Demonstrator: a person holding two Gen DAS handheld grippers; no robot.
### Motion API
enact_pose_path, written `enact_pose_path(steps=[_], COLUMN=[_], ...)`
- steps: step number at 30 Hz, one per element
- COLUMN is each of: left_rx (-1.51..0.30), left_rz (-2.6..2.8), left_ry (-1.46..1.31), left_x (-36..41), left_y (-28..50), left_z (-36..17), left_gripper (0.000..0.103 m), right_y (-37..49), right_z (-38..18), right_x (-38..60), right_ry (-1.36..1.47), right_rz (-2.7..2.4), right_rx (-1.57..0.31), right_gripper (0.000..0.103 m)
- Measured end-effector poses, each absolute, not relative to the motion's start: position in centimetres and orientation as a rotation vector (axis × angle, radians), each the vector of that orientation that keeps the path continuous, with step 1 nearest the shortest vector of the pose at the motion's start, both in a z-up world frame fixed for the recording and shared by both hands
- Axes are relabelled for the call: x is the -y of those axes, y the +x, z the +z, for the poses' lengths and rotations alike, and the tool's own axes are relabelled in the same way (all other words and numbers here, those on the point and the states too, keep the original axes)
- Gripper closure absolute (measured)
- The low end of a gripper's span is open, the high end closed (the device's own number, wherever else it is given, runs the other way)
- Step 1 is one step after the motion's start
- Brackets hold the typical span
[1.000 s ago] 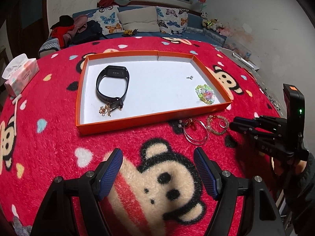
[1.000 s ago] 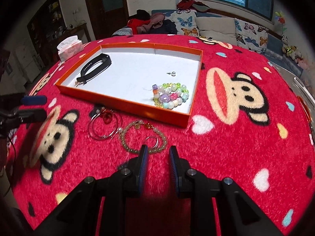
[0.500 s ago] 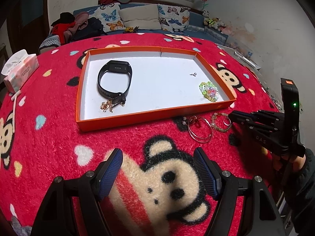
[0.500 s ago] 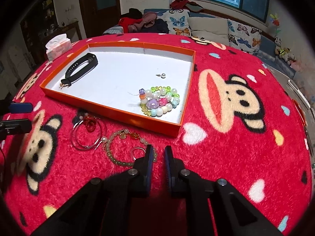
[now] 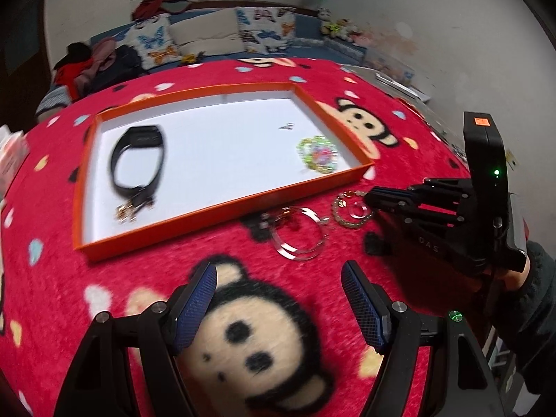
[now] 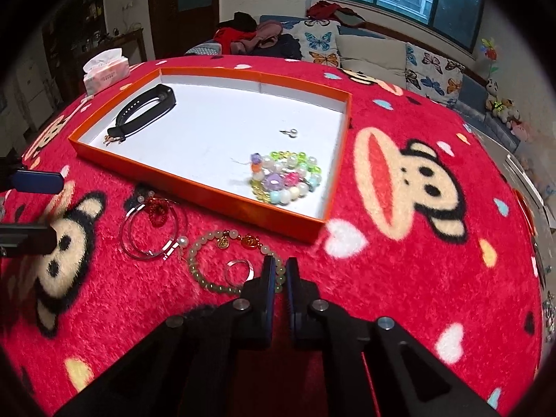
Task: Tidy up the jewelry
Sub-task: 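Lower the left gripper onto the red-stoned hoop earrings and close it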
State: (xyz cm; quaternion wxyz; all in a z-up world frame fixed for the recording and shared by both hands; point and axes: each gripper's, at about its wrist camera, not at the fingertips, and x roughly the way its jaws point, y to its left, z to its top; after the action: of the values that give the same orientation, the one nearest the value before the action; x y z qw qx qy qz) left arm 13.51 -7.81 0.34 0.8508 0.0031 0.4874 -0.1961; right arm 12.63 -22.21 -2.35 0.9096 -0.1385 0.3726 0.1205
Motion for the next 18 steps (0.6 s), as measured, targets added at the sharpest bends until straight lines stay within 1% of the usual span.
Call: enact_pose_path(steps=[4,8,9,10,12,13,14,15,18], left_rx=[-1.033,-1.014,-1.008,-1.008,-1.012,-1.012,-1.015,-1.022,-1.025], left_rz=[-0.436,-0.462,-0.47,-0.476,-0.481,-0.479,-0.475,-0.47,-0.448], left_ry=[0.023,0.048,0.055,0.061,0.074,0.081,0.089,0.093,0.099], left_x=[9.4,10.9,11.2,11.5,11.9,12.0,12.2,12.2,11.9], left_y=[14.6,15.7,15.9,16.2,16.8,17.1,17.4,17.7,18.3], left_z=[-0.4,-0.8,-0.9,-1.0,-1.3,-1.5,-1.7,-1.9,-2.4], left_gripper=[0.024,0.028,0.034,0.037,0.048,0.05,0.056,0.058,0.059], right_y=[12.4,12.3,12.2,12.2,12.2,12.2,12.3,12.3,12.3], right_z=[-2.2,-2.3,-2.3,-2.3,-2.3,-2.3,-2.4,-2.4,-2.4], right_x=[23.6,24.8,25.1,25.2,25.3,25.3,25.3,25.3,25.5], right_ry=[-0.273,-0.253,-0.243,-0.238,-0.231,-0.228,-0.226,-0.222,-0.213], right_rz=[0.224,0.216,0.221,0.224,0.229,0.231,0.234,0.237,0.245], right_rx=[-0.768,-0.77,-0.77,-0.769,-0.766,-0.764,-0.763,-0.762,-0.759], right_gripper=[0.095,0.095,0.095,0.095,0.095,0.095,0.095,0.095,0.095])
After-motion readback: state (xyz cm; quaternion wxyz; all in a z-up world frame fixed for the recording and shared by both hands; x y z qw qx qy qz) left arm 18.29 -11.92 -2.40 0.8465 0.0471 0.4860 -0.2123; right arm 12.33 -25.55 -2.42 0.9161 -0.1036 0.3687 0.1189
